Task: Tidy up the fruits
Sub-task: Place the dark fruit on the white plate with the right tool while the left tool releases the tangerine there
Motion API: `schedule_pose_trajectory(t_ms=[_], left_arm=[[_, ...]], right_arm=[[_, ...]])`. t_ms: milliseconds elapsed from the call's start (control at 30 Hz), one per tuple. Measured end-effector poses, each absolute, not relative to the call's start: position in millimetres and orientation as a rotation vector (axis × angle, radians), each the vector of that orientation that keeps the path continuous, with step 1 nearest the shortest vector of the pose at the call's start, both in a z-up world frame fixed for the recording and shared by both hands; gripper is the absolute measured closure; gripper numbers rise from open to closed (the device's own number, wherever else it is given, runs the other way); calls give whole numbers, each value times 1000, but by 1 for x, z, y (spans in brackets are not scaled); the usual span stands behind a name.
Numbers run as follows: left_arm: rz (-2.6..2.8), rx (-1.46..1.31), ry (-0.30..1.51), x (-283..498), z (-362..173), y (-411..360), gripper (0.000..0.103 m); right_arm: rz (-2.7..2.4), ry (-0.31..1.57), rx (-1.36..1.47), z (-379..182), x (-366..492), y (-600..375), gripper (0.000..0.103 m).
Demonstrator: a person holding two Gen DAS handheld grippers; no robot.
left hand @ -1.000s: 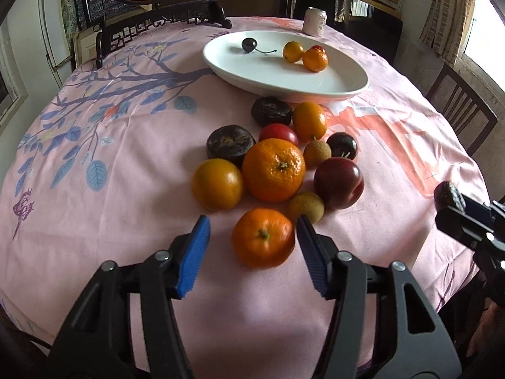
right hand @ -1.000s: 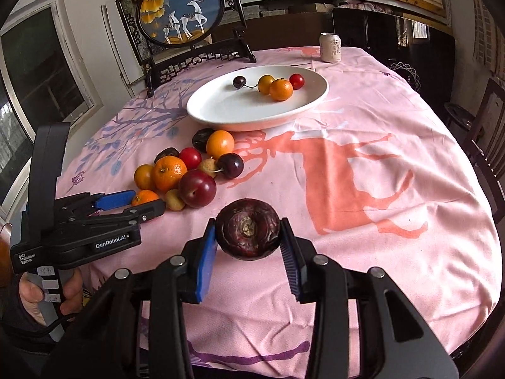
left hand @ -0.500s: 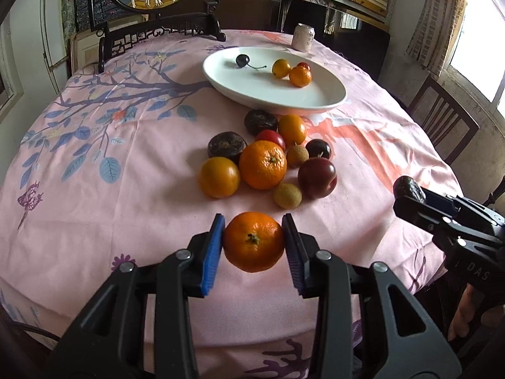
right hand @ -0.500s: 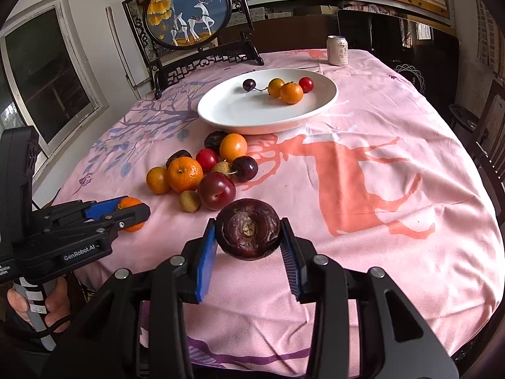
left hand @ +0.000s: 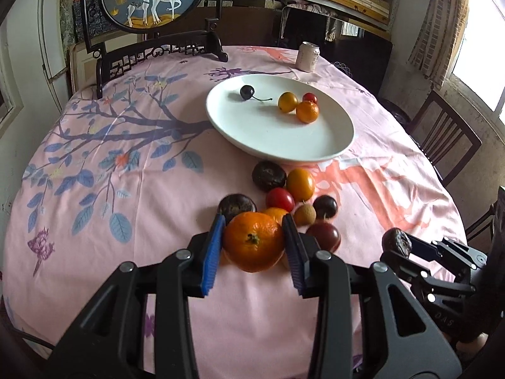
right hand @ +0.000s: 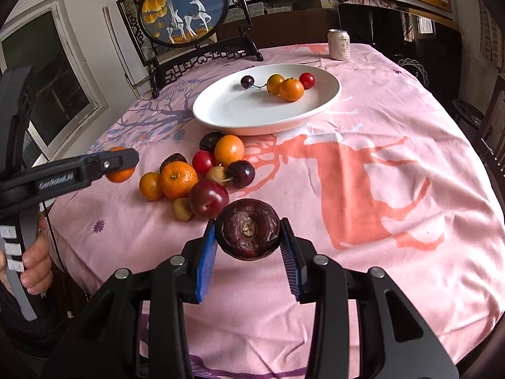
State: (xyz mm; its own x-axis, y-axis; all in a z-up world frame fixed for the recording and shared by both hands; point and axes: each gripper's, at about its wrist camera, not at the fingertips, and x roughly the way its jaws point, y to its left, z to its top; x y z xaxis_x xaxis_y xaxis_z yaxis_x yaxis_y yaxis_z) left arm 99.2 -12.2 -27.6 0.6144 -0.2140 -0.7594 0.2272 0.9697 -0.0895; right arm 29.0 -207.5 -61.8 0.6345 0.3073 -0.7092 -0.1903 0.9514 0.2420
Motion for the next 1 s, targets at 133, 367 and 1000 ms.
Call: schedule_pose_trajectory(t_ms=[133, 367, 1000], left_arm=[[-226, 44, 891, 168, -6, -24, 65], [-159, 47, 987, 298, -15, -57, 65], [-173, 3, 963, 303, -5, -50, 48]], right_arm=[[273, 782, 61, -32, 72, -210, 64], [183, 774, -59, -27, 196, -225, 64], [115, 815, -108, -28, 229, -234, 49]])
